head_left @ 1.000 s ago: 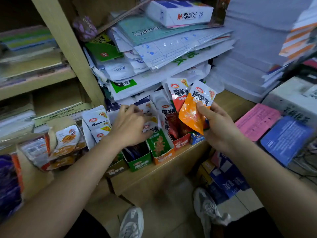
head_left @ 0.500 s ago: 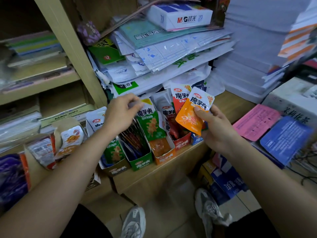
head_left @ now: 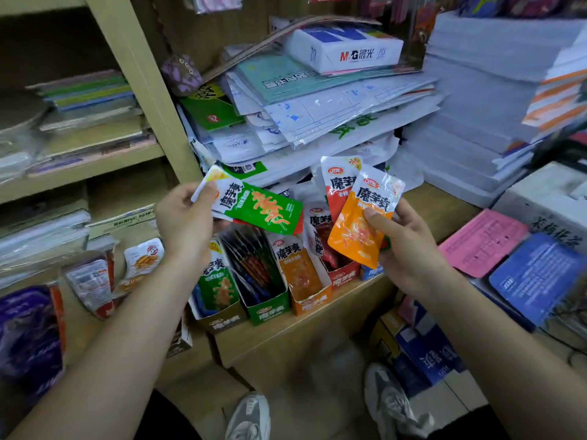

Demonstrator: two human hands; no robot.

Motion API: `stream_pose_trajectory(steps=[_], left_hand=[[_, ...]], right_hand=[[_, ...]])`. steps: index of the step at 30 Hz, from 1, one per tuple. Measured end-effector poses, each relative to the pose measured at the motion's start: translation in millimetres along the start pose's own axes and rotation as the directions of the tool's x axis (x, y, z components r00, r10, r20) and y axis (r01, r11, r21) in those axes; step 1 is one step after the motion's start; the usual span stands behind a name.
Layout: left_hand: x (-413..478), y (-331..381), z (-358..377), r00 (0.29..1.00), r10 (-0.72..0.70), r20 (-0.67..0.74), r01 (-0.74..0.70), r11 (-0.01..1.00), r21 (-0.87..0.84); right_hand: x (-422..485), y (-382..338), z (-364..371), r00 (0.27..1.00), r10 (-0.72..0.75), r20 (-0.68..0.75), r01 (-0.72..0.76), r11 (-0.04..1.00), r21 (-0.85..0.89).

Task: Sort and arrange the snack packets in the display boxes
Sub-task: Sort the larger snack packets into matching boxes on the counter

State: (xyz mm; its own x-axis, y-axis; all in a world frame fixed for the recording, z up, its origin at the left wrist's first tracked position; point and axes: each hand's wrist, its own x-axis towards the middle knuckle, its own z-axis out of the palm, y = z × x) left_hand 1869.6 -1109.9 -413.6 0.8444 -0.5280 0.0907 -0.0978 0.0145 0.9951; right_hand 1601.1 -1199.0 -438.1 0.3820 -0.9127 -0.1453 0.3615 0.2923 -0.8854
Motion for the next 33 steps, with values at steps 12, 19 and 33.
stream_pose_trajectory(steps=[12,19,33], left_hand=[[-43,-16,2,0.938,-0.205,0.278,0.226,0.973,-0.046],[-77,2,10,0.852,-0.342,0.396,0.471,0.83,-0.298],[-88,-9,0,0.878,-0.323,0.354,0.411,0.887,-0.209]], right_hand=[[-13,27,37,0.994,-0.016,0.109,0.032,0.988,-0.152],[-23,40,56,0.99,-0.006,0.143,0.008,1.0,-0.014],[-34,42,71,0.998,-0.048,0.03,0.052,0.983,-0.177]])
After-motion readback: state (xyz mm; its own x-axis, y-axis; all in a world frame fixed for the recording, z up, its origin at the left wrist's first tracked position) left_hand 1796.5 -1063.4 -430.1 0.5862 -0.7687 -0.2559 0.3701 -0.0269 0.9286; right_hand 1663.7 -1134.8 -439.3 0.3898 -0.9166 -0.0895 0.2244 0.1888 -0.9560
